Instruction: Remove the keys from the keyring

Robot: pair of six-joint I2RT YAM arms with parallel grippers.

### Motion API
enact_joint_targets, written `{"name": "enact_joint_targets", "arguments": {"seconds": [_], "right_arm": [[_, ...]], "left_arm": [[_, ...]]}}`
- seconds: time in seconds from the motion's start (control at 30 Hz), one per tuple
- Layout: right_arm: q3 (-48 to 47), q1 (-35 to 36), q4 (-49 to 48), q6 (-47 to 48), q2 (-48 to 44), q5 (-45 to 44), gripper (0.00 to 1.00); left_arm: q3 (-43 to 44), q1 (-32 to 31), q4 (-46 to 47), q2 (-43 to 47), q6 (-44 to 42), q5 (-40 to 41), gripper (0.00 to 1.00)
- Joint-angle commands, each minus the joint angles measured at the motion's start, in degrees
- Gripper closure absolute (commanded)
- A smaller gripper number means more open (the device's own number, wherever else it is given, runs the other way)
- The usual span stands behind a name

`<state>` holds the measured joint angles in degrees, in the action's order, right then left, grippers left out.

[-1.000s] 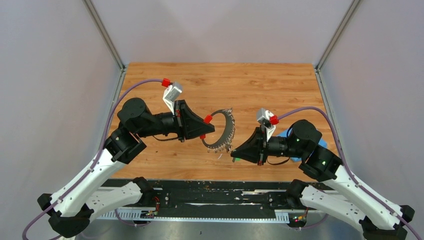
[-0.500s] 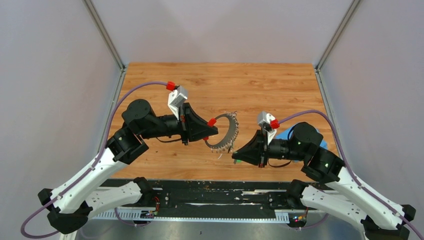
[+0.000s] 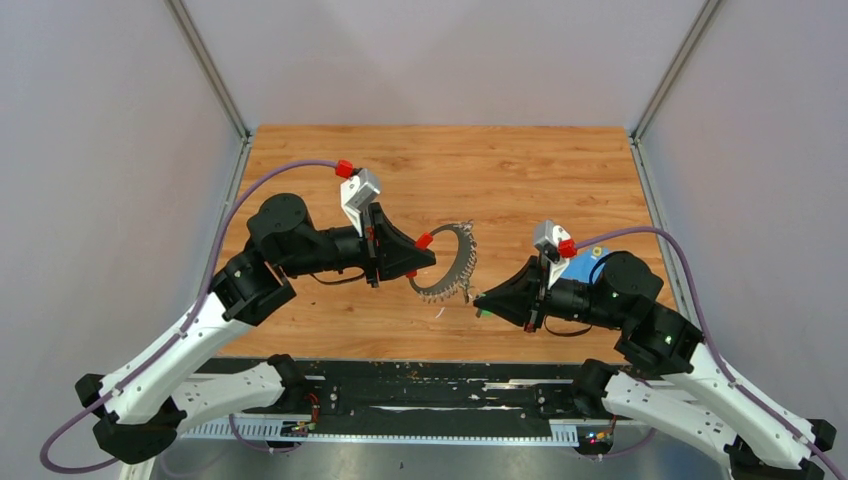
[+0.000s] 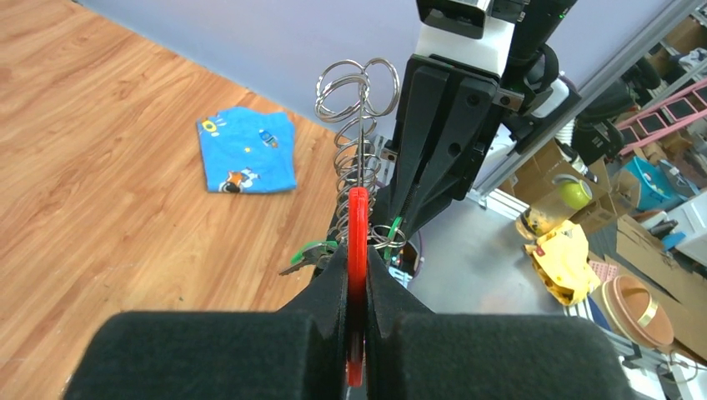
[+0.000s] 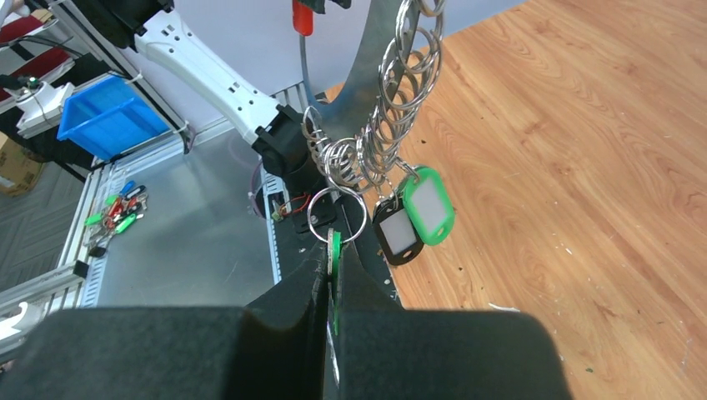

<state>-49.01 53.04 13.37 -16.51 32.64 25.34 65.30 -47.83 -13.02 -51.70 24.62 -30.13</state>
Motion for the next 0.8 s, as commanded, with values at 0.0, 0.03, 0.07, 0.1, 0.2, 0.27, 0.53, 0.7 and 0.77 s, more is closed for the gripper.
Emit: {"name": "enact_joint_targets", "arguments": {"seconds": [0.0,0.03,0.07,0.1,0.2,0.27,0.53,0.7,0.77], "right_arm": [[-1.5,0.9,1.2,-1.0,-0.9,-2.3,0.99],[-1.5,0.9,1.1,-1.1,-1.0,-2.7,0.99],[-1.3,0.9,1.1,-1.1,-1.1,-3.5,0.99],[-1.0,0.9,1.3,-1.1,-1.4,-4.3,0.99],[-0.9,0.9,1.3,-1.3,-1.6,-5.6,0.99],[-0.7,0.9,1.6,-1.5,-2.0,-8.0,0.99],[-0.1,0.9,2.1,-1.4,-1.7,-12.2,0.99],[0.2,0.9,2.0,-1.9,-1.3,-15.5,0.99],[0.1,0.9,2.1,-2.2,-1.6,-16.8,0.99]], "left_arm": [[4.0,-0.2,-3.0,-0.5,-1.0,3.0,1.0],[4.3,-0.2,-3.7,-0.6,-0.8,3.4,1.0],[4.5,-0.2,-4.1,-0.5,-0.8,3.8,1.0],[4.6,-0.2,-4.3,-0.5,-0.6,4.0,1.0],[5.5,-0.2,-5.4,-0.6,0.1,3.6,1.0],[5.7,-0.2,-5.6,-0.4,0.5,3.6,1.0],[4.8,-0.2,-3.1,1.6,1.9,2.5,1.0],[5.0,-0.2,-3.2,1.9,2.3,2.4,1.0],[5.4,-0.2,-4.2,1.7,2.2,3.4,1.0]]}}
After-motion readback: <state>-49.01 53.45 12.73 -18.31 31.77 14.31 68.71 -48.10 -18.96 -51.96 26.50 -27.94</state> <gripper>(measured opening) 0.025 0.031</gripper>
